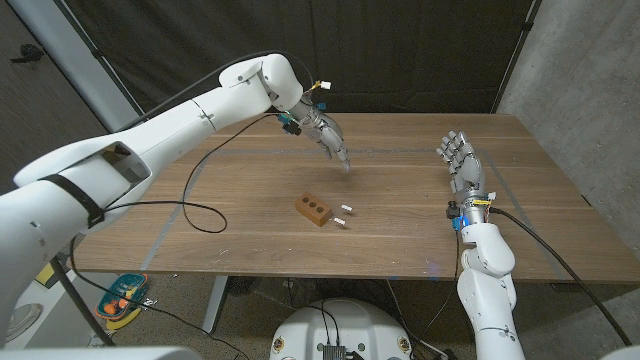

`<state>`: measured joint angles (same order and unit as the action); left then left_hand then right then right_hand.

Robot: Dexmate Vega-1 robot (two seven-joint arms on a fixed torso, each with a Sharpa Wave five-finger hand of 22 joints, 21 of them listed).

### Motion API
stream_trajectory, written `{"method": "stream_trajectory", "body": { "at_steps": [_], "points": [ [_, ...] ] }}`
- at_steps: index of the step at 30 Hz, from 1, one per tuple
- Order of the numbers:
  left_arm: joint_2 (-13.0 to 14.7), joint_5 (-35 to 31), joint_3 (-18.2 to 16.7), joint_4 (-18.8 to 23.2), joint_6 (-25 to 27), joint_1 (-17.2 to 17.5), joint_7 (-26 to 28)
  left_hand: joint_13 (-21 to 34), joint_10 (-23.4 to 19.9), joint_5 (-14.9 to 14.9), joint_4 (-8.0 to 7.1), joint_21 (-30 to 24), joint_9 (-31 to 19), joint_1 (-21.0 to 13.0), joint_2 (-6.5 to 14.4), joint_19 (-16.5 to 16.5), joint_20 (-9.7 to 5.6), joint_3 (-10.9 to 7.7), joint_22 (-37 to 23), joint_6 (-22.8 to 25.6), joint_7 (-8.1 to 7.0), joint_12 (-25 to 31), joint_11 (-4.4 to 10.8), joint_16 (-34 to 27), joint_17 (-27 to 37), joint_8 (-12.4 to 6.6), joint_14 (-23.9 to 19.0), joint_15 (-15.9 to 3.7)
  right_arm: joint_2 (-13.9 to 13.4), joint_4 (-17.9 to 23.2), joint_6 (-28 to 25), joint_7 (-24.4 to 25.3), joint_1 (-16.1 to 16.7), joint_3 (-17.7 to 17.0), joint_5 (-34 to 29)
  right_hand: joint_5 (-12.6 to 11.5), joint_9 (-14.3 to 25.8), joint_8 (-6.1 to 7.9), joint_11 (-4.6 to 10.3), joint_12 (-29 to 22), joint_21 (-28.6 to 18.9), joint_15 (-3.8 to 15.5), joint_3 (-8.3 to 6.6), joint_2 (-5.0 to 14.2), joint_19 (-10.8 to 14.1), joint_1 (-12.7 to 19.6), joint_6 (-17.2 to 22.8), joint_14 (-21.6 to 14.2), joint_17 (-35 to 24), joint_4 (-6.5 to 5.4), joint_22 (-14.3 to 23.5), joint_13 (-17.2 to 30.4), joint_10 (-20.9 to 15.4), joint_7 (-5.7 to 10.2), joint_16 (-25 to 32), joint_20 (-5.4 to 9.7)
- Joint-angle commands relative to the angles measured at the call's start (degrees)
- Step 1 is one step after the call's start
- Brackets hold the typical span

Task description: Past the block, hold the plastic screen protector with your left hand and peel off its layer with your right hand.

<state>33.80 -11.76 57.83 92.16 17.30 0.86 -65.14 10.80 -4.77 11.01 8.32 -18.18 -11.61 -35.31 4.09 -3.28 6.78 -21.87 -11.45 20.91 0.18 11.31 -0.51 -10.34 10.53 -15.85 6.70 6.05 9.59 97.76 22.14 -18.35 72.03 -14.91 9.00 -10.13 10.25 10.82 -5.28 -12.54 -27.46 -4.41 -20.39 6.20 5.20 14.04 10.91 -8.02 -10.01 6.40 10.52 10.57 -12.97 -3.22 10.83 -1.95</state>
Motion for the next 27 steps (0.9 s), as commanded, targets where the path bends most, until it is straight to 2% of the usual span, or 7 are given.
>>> {"method": "stream_trajectory", "body": {
  "at_steps": [1, 6, 12, 20, 27],
  "points": [
    [-5.4, -4.4, 4.5, -5.0, -2.6, -3.5, -4.3, 0.3, 0.3, 0.3, 0.53, 0.3, -0.3, -1.8, 0.1, 0.1, 0.44, -0.55, -0.2, 0.8, 0.27, 0.3, -0.03, -0.1, 0.1, -0.13, 0.6, 0.43, 0.7, -0.4, 1.3, -0.4, 0.5, -0.3, 0.4, 0.1, 0.2, 0.43, -0.01, -0.6, 0.0, -0.04, 0.17, 0.04, 0.4, 0.2, 0.7, -0.5, -0.1, 0.18, 0.3, 0.1, -0.4, -0.1, 0.2, -0.02],
    [-7.3, -5.7, 5.8, -7.8, -3.5, -4.4, -5.2, 0.3, 0.6, 0.5, 1.02, 0.7, -0.6, -3.4, 0.3, -0.5, 0.31, -1.01, -0.1, 2.1, 0.53, 0.2, -0.07, 0.1, 0.0, -0.61, 1.7, 0.48, 1.0, -0.5, 1.8, -0.5, 0.8, -0.5, 0.6, 0.1, 0.2, 0.43, 0.02, -0.6, 0.1, -0.08, 0.16, 0.03, 0.5, 0.2, 0.9, -0.6, -0.1, 0.19, 0.3, 0.1, -0.5, -0.12, 0.2, -0.03],
    [-10.6, -4.4, 6.1, -15.0, -5.9, -5.3, -5.8, 0.3, 0.8, 0.2, 0.94, 1.3, -0.9, -4.4, -0.7, -1.4, -0.08, -0.52, 0.0, 5.4, 4.18, 0.4, -0.01, 0.0, 0.0, -1.68, 2.6, -0.17, 1.0, -0.7, 1.7, -0.5, 0.6, -0.7, 0.6, 0.1, 0.2, 0.45, -0.06, -0.6, 0.1, -0.23, 0.21, 0.02, 0.6, 0.0, 1.0, -0.8, -0.1, 0.09, 0.3, 0.1, -0.8, 0.02, 0.2, -0.12],
    [-15.1, -5.3, 8.8, -23.1, -8.9, -7.0, -7.4, 0.3, 3.3, 0.1, 0.35, 2.1, -1.3, -4.3, -1.5, -3.2, 0.43, 0.3, -0.1, 5.5, 4.01, -0.3, -1.1, 0.2, 0.0, -1.53, 4.5, 0.89, 1.0, -0.8, 1.6, -0.4, 0.3, -0.9, 0.4, 0.1, 0.2, 0.4, -0.04, -0.6, 0.2, -0.31, 0.29, 0.01, 0.6, -0.3, 1.1, -1.0, -0.2, -0.07, 0.3, 0.1, -0.7, 0.13, 0.2, -0.18],
    [-18.4, -6.2, 10.7, -27.7, -11.5, -8.2, -8.7, 0.4, 5.4, 0.2, 0.04, 2.9, -1.7, -4.3, -1.9, -5.2, 0.7, 0.77, -0.2, 4.6, 2.79, -0.6, -1.7, 0.4, 0.1, -1.22, 6.6, 1.29, 1.1, -1.7, 2.0, -0.3, 0.0, -1.2, 0.7, 0.1, 0.2, 0.39, -0.01, -0.6, 0.2, -0.28, 0.35, 0.03, 0.6, -0.6, 1.2, -1.0, -0.2, -0.22, 0.3, 0.1, -0.9, 0.16, 0.2, -0.13]
  ]
}}
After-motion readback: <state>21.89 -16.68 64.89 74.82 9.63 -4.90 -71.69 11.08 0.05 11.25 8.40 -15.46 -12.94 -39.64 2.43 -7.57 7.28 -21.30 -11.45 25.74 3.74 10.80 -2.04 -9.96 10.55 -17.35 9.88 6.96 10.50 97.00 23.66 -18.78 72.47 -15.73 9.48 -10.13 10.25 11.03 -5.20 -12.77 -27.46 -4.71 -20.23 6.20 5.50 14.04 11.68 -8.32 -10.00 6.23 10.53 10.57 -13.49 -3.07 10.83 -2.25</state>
